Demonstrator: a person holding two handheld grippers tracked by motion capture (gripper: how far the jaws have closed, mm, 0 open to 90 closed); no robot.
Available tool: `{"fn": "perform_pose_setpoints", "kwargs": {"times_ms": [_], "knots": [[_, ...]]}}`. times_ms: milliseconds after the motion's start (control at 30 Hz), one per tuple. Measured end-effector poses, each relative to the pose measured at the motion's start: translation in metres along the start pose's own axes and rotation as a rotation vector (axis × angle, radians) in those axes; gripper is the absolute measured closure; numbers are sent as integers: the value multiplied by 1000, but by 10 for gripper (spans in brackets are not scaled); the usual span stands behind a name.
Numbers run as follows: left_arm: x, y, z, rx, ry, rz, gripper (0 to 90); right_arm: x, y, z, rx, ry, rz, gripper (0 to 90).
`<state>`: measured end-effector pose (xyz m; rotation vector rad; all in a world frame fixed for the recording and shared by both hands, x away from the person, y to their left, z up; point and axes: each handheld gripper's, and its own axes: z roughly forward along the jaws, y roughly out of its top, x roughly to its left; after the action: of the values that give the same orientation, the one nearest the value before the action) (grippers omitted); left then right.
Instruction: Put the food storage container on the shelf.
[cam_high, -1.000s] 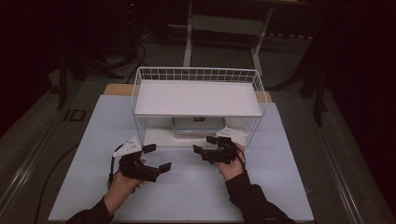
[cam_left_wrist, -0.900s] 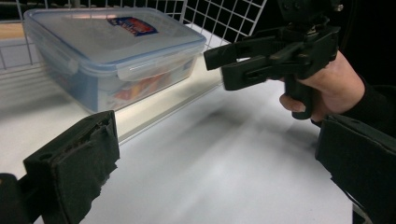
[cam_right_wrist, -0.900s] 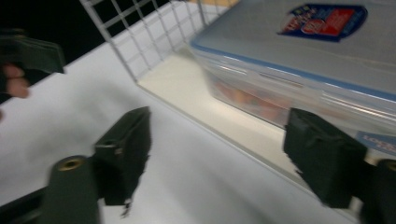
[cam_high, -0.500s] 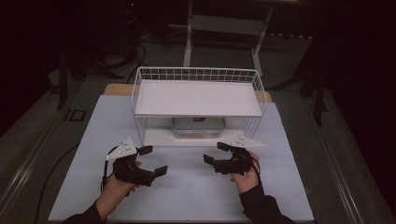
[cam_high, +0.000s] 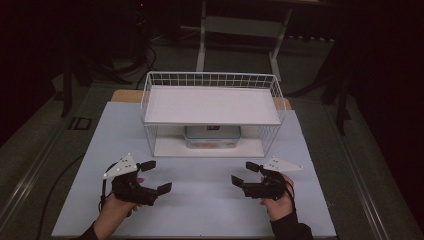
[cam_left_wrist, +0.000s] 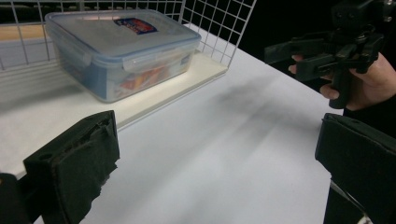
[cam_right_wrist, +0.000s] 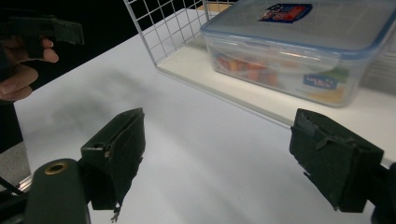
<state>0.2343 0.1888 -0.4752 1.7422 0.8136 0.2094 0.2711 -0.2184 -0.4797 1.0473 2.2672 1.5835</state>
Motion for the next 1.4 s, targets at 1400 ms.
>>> {"fn": "perform_pose_setpoints", "kwargs": {"times_ms": [1400], "knots": [[15, -37, -4, 40, 41, -11, 0, -24, -56, -45, 36, -111, 64, 187]]}}
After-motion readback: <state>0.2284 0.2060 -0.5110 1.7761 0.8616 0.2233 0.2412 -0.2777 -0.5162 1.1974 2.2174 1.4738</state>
